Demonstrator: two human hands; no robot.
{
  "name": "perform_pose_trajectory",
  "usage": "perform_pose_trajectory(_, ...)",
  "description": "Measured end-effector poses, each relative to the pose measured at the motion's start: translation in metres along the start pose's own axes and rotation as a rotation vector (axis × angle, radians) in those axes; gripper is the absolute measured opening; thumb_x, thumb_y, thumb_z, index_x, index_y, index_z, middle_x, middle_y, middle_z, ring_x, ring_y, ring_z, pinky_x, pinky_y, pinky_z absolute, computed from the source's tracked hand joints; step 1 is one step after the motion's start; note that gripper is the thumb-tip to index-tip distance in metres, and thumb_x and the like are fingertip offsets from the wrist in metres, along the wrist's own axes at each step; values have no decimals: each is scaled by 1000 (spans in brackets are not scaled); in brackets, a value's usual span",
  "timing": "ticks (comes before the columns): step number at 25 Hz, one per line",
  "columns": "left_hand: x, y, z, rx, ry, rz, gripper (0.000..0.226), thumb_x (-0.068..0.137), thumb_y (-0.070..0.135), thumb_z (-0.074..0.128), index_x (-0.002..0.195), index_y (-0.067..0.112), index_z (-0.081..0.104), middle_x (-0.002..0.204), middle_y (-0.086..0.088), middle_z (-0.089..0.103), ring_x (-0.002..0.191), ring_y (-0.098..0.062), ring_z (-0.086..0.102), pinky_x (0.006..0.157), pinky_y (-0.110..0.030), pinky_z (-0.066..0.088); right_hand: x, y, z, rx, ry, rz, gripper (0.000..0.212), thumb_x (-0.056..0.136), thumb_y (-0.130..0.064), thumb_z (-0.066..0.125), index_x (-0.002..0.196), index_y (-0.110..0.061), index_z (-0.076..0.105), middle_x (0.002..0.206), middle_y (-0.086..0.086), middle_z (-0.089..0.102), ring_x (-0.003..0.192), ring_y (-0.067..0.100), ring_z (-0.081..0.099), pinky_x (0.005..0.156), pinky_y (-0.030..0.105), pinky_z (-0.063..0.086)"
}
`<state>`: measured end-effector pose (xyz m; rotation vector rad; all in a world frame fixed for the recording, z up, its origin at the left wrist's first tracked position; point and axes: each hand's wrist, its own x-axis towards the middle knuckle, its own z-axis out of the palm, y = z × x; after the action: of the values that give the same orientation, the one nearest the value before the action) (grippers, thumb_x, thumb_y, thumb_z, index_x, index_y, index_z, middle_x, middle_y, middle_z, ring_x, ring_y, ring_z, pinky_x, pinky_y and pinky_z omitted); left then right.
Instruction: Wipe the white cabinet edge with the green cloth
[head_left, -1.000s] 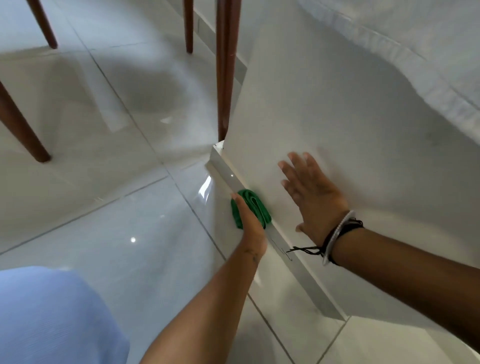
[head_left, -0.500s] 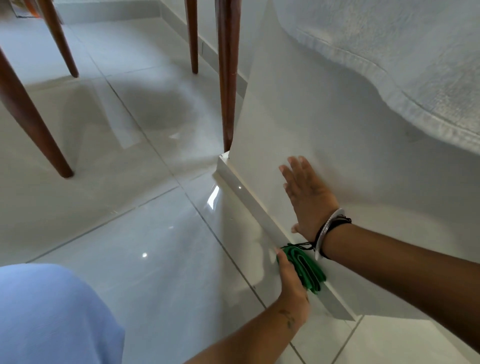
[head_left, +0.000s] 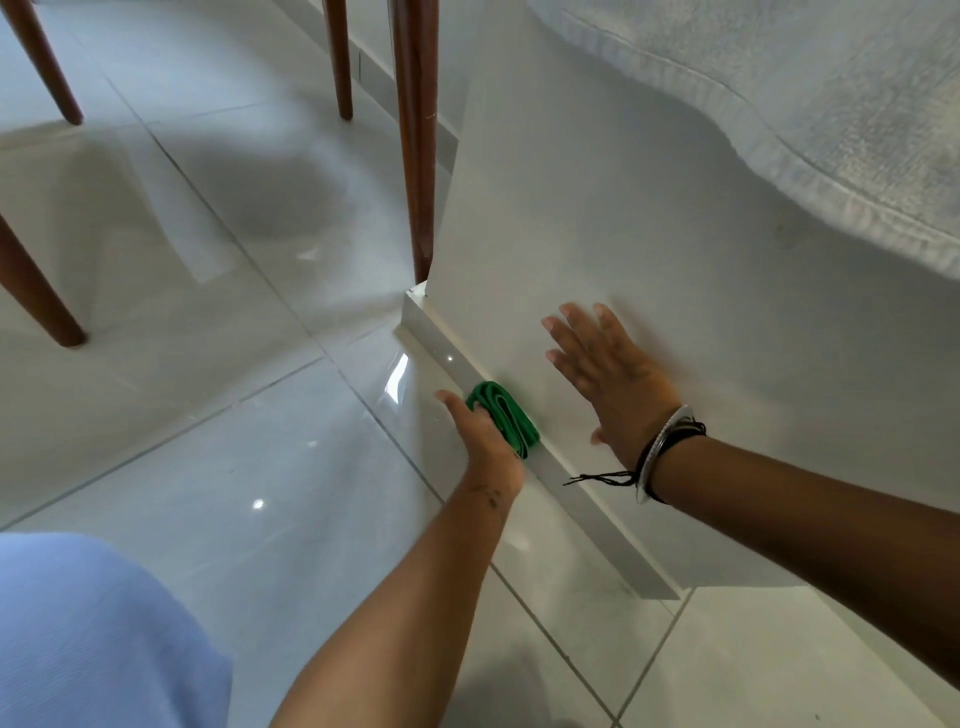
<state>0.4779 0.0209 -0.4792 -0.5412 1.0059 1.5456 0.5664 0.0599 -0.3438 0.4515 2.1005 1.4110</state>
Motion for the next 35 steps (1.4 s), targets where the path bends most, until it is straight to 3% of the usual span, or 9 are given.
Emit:
perform_pose_trajectory(4, -26, -48, -5, 29, 44, -23, 101, 74, 92, 26, 142, 21, 51, 135, -9, 61, 120, -27, 58, 97, -38, 47, 2, 2, 0, 39, 4, 1, 104, 82, -75, 30, 146, -9, -20, 152, 25, -29, 139, 47, -24, 106, 63, -20)
perform_pose_trajectory(8, -37, -94, -12, 17, 52, -94, 123, 30, 102, 48, 124, 24, 64, 121, -11, 71, 110, -30, 67, 97, -46, 55, 3, -1, -2, 42, -8, 13, 104, 83, -74, 31, 146, -9, -22, 151, 26, -32, 138, 48, -26, 101, 65, -25)
perform_pose_trajectory(14, -60, -125, -14, -50, 30, -231, 80, 77, 80, 47, 129, 20, 60, 121, -16, 68, 110, -33, 65, 96, -48, 54, 7, 0, -5, 39, -48, 6, 102, 84, -70, 36, 149, -12, -17, 152, 26, -30, 138, 49, -25, 94, 66, -31)
perform_pose_trajectory(18, -54, -128, -1, -9, 72, -240, 65, 77, 69, 60, 116, 17, 66, 119, -20, 70, 105, -36, 67, 94, -51, 56, -1, -5, 2, 46, -41, 32, 95, 89, -62, 40, 149, -12, -15, 152, 27, -28, 138, 50, -23, 97, 66, -28)
perform_pose_trajectory(21, -39, -113, 12, -90, 105, -180, 73, 65, 73, 68, 111, 15, 68, 122, -20, 70, 98, -31, 69, 95, -48, 56, -3, -15, 2, 28, -40, 58, 89, 92, -55, 41, 149, -13, -13, 153, 27, -26, 139, 51, -21, 107, 63, -19)
perform_pose_trajectory(24, -20, -35, 22, -128, 116, -71, 66, 89, 68, 45, 122, 14, 64, 127, -17, 67, 107, -29, 65, 92, -42, 55, 8, -13, -8, 11, -20, 32, 88, 92, -54, 41, 150, -15, -11, 154, 25, -24, 140, 50, -20, 111, 60, -14)
perform_pose_trajectory(28, -4, 21, 23, -100, 106, -8, 72, 90, 72, 36, 132, 18, 59, 128, -10, 63, 117, -26, 59, 93, -37, 50, 10, -18, -7, -8, -1, 78, 90, 91, -55, 42, 150, -13, -12, 152, 29, -26, 137, 53, -23, 107, 63, -19)
perform_pose_trajectory(31, -8, -2, 17, -65, 75, 4, 75, 89, 73, 38, 136, 17, 57, 130, -9, 62, 123, -27, 57, 108, -44, 46, 9, -18, -10, -9, -29, 60, 86, 92, -53, 38, 150, -12, -11, 152, 29, -25, 137, 54, -21, 111, 60, -14)
perform_pose_trajectory(35, -25, -58, 5, -67, 57, -76, 55, 89, 64, 53, 117, 17, 63, 114, -9, 66, 105, -25, 62, 102, -44, 51, 9, -17, -15, 19, -35, 67, 76, 94, -41, 33, 150, -13, -10, 153, 28, -24, 139, 52, -20, 111, 60, -12)
